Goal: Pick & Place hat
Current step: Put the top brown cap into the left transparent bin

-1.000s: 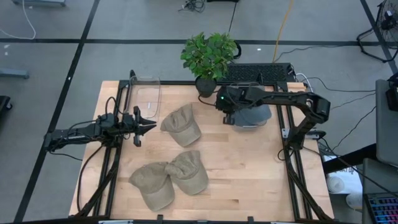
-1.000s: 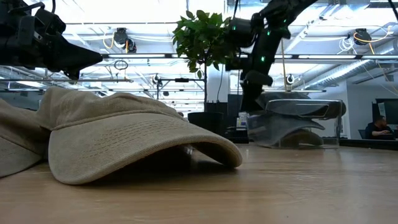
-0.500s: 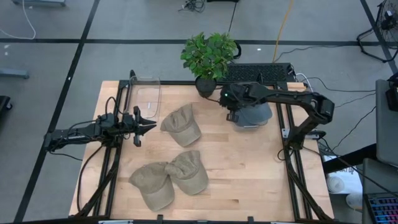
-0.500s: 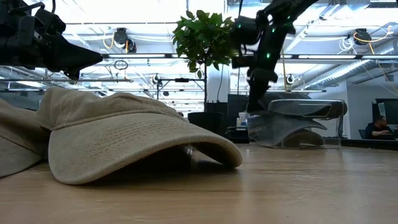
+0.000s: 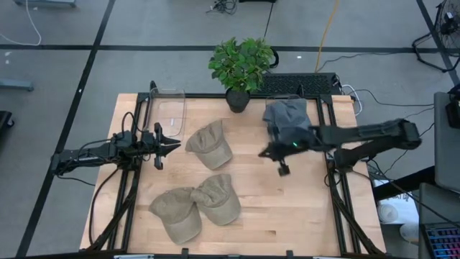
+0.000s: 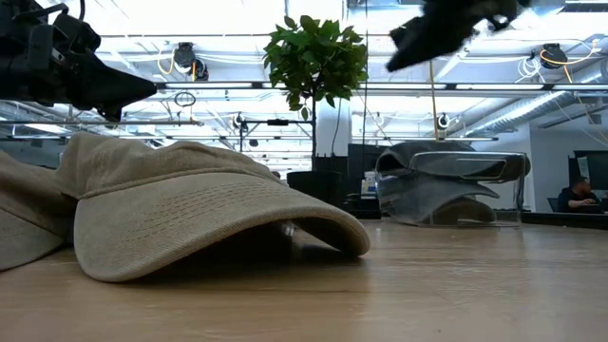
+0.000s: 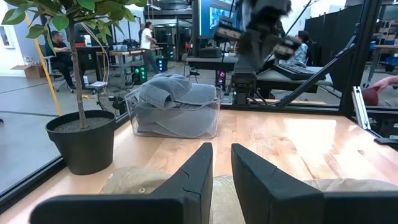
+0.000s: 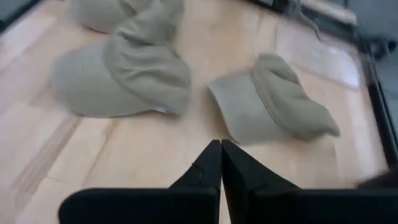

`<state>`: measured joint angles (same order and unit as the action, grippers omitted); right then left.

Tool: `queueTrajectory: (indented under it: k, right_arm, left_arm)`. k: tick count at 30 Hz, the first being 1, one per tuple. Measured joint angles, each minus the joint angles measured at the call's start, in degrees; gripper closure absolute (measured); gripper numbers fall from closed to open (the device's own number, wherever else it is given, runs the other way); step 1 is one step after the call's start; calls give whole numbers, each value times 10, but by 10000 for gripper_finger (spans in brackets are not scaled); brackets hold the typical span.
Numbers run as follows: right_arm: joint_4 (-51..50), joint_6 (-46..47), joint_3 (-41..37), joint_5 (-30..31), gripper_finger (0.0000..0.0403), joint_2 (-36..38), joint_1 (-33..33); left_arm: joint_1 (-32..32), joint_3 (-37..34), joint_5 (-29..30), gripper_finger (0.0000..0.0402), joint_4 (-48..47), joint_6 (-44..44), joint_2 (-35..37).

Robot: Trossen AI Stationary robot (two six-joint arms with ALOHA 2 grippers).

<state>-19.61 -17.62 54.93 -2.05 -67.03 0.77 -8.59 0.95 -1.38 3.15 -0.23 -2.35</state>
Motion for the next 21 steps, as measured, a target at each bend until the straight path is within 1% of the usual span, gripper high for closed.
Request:
queueTrajectory:
  k: [2, 4, 8, 12, 15, 17, 21]
  right_arm:
    - [74, 4, -76, 3, 403, 47, 15]
    - [120, 15, -142, 9, 403, 98, 10]
    - [147, 35, -241, 33, 403, 214, -28]
    - [159, 52, -307, 5, 403, 344, -67]
    - [175, 78, -353, -38, 403, 427, -99]
    - [198, 98, -385, -58, 403, 471, -119]
    - [241, 129, -439, -54, 403, 527, -145]
  left_arm:
    - [0, 0, 0, 334, 1, 0, 0]
    - [0, 0, 0, 334, 0, 0, 0]
    - [0, 0, 0, 334, 0, 0, 0]
    - [0, 0, 0, 334, 0, 0, 0]
    - [0, 0, 0, 334, 0, 0, 0]
    - [0, 0, 0, 334, 1, 0, 0]
    - [0, 0, 0, 334, 0, 0, 0]
